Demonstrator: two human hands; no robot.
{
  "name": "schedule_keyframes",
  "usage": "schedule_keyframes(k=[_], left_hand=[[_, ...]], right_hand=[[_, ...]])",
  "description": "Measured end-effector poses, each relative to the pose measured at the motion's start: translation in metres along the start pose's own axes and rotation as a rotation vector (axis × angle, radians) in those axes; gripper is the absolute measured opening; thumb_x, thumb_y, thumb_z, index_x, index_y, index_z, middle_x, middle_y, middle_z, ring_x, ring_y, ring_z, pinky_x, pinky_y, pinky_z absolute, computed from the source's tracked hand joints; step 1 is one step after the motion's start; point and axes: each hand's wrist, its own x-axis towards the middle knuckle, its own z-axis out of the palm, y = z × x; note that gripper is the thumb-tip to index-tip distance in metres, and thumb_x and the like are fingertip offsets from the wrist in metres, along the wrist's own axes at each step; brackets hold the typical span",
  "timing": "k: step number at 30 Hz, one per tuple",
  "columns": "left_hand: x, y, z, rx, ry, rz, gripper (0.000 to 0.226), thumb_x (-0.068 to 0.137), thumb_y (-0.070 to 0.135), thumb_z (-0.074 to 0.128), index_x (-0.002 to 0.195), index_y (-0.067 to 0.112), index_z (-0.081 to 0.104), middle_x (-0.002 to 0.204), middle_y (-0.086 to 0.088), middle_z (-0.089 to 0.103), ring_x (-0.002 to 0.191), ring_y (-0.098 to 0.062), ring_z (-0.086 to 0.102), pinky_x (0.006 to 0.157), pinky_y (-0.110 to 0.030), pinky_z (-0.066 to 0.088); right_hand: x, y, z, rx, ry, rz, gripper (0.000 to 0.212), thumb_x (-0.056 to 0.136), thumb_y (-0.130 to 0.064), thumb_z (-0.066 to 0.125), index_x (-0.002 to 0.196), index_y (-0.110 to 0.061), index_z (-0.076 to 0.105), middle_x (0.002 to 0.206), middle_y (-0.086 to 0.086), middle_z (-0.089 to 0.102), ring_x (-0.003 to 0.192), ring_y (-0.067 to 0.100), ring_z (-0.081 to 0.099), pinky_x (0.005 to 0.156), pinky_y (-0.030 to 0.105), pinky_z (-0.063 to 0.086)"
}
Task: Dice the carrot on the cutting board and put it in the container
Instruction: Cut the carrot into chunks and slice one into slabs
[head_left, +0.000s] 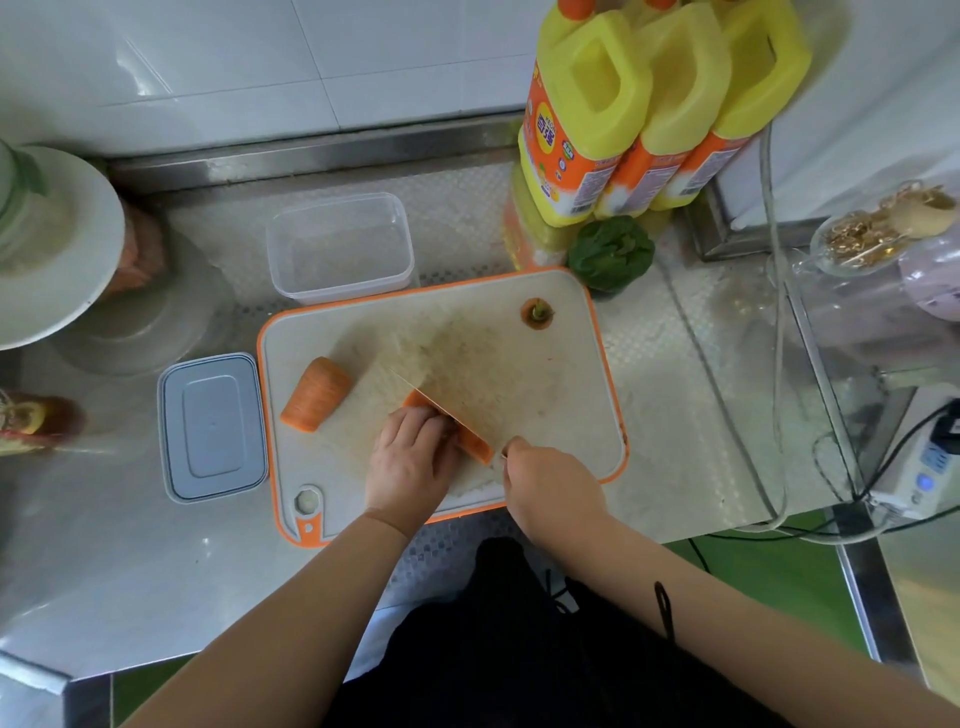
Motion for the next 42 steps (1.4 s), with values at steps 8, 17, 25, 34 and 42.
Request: schedule_keyframes(k=[8,17,25,34,42], left_hand=[[-0.002,0.001,0.003,0.009,0.056,0.02,0.019,0.09,0.016,0.058,0.091,0.001,0.069,0.095,-0.013,0.063,0.096,-0.029,0.051,0.091,-0.036,0.043],[-0.004,-0.002,0.005,0.007,0.058,0.01,0.02,0.09,0.018,0.058,0.093,0.002,0.07,0.096,-0.012,0.064,0.096,-0.028,0.051,0.091,-0.034,0.043],[-0.005,-0.002,0.005,0.005,0.073,0.033,0.012,0.09,0.014,0.06,0.096,0.007,0.066,0.098,-0.008,0.06,0.096,-0.029,0.051,0.092,-0.033,0.041],[-0.004,-0.001,0.004,-0.014,0.056,0.033,0.011,0.091,0.016,0.058,0.1,0.012,0.061,0.102,-0.004,0.057,0.097,-0.028,0.05,0.094,-0.03,0.039],[-0.006,0.0,0.005,0.032,0.059,0.042,0.014,0.092,0.015,0.056,0.098,0.005,0.065,0.098,-0.012,0.063,0.098,-0.03,0.05,0.093,-0.034,0.042]], right_hand=[[0.012,0.0,-0.014,0.008,-0.105,0.026,0.015,0.096,-0.01,0.042,0.105,-0.008,0.053,0.1,0.01,0.062,0.094,0.03,0.061,0.068,0.032,0.039],[0.013,-0.001,-0.017,-0.023,-0.119,0.015,0.017,0.095,-0.005,0.042,0.107,-0.006,0.054,0.103,0.012,0.062,0.097,0.031,0.061,0.07,0.033,0.04],[0.032,0.001,-0.011,0.062,-0.18,0.036,0.013,0.096,-0.011,0.046,0.104,-0.007,0.056,0.101,0.011,0.062,0.095,0.03,0.06,0.069,0.032,0.04],[0.019,0.009,0.009,0.011,-0.08,0.035,0.016,0.095,-0.004,0.041,0.107,-0.007,0.051,0.097,0.01,0.064,0.091,0.028,0.063,0.066,0.032,0.041],[0.016,0.0,0.013,-0.058,-0.036,0.05,0.024,0.092,0.003,0.042,0.113,-0.004,0.05,0.104,0.011,0.064,0.095,0.028,0.064,0.073,0.033,0.048]])
